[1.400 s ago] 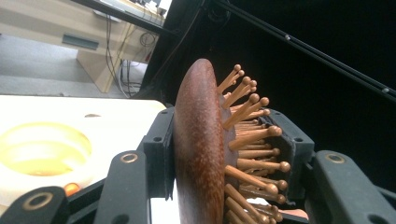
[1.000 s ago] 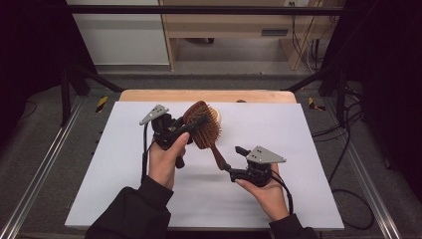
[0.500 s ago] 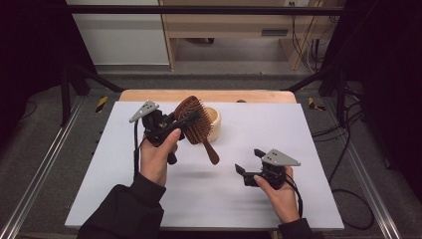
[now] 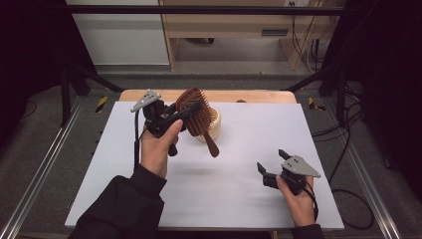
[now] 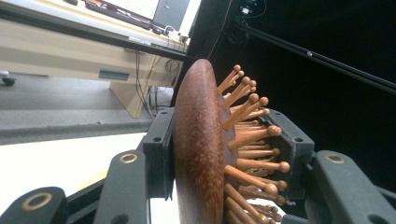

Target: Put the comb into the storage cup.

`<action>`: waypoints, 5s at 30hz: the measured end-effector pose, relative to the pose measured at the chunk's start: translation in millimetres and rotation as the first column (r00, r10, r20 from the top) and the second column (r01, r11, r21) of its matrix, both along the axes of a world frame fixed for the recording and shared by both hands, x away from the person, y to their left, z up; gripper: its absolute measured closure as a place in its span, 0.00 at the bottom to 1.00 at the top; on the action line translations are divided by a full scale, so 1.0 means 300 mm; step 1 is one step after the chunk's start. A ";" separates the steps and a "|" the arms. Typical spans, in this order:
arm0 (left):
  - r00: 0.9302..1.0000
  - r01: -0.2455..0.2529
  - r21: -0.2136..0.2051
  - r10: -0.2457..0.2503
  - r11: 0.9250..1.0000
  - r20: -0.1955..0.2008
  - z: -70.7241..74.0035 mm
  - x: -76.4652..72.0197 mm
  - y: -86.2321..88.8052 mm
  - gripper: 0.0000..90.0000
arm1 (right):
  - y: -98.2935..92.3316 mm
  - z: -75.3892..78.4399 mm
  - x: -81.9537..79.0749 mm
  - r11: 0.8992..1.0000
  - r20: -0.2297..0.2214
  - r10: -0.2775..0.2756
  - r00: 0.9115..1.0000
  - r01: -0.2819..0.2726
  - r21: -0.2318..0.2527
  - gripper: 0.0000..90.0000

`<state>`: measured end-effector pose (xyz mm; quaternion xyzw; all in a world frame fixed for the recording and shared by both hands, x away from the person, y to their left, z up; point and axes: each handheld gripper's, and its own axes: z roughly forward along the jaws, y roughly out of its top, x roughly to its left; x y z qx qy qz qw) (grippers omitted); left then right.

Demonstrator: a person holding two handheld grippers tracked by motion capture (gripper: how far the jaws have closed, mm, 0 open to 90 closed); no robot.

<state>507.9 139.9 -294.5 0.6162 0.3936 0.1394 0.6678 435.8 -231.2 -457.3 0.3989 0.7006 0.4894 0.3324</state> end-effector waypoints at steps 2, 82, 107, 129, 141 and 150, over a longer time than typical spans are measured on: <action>1.000 -0.005 0.001 0.005 1.000 0.002 0.012 0.008 -0.002 0.55 | -0.015 -0.006 0.000 1.000 0.008 0.003 1.000 -0.003 0.016 0.12; 0.992 -0.115 -0.013 0.116 0.993 0.055 0.144 0.239 -0.028 0.55 | -0.048 -0.013 -0.032 0.985 0.086 0.017 0.996 -0.031 0.168 0.09; 0.986 -0.152 -0.035 0.154 0.988 0.067 0.116 0.291 -0.031 0.56 | -0.052 -0.008 -0.038 0.983 0.110 0.022 0.994 -0.042 0.181 0.08; 0.985 -0.159 -0.035 0.161 0.987 0.067 0.101 0.313 -0.059 0.56 | -0.055 -0.004 -0.042 0.979 0.121 0.019 0.993 -0.043 0.201 0.08; 0.980 -0.179 -0.048 0.182 0.983 0.080 0.104 0.318 -0.041 0.56 | -0.054 -0.003 -0.043 0.978 0.125 0.018 0.992 -0.044 0.204 0.08; 0.979 -0.182 -0.052 0.186 0.982 0.084 0.103 0.322 -0.034 0.56 | -0.052 -0.005 -0.042 0.978 0.125 0.024 0.992 -0.050 0.203 0.08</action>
